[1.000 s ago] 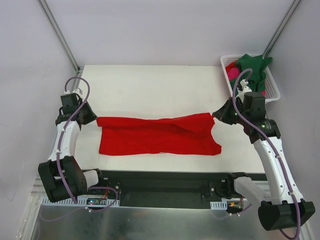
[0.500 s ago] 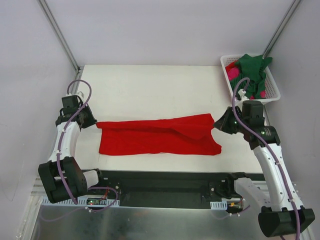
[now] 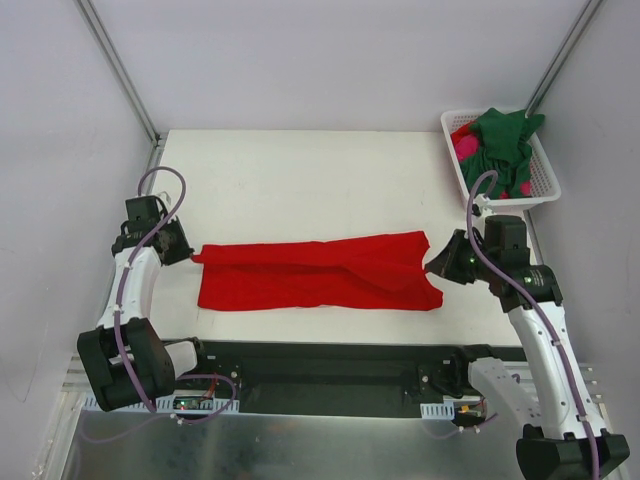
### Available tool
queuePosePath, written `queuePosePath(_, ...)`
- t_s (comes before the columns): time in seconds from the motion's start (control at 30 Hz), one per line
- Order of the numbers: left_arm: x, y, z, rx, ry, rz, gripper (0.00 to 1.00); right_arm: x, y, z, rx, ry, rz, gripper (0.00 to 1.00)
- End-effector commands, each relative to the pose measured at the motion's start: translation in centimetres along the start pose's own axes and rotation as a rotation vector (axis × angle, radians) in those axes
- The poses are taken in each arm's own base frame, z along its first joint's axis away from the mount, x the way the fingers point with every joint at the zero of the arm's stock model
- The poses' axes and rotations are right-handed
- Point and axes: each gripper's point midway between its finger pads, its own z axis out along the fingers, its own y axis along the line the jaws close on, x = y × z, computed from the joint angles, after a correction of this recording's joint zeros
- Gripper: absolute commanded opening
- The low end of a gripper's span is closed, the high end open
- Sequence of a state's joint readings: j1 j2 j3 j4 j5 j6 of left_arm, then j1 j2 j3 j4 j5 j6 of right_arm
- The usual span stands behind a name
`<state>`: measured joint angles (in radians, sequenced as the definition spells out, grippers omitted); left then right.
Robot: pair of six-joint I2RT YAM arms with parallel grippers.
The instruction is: Fold and stack the t-shirts
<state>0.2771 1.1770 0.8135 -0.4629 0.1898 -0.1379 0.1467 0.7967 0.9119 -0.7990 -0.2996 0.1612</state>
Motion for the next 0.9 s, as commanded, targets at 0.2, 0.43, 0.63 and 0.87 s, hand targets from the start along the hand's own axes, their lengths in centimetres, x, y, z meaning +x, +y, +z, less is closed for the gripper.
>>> queuePosePath(0.2,0.8,1.1,-1.4,-0.051,0.003,0.024,0.00,1.9,-0.2,-0.7,-0.011,0.038,-0.009,0.01)
queuePosePath(0.43,1.0,0.7,-1.8,-0.030,0.008,0.024,0.00,2.2,-0.4,-1.1,-0.005,0.037,-0.016,0.01)
queuePosePath(0.63,1.4,-0.1,-2.0,0.012,0.024,0.008,0.00,2.5,-0.4,-1.6,0.002,0.045,-0.017,0.01)
queuePosePath(0.87,1.5,0.0,-2.0,0.006,0.040,0.006,0.00,2.8,-0.4,-1.9,0.004,0.059,-0.016,0.01)
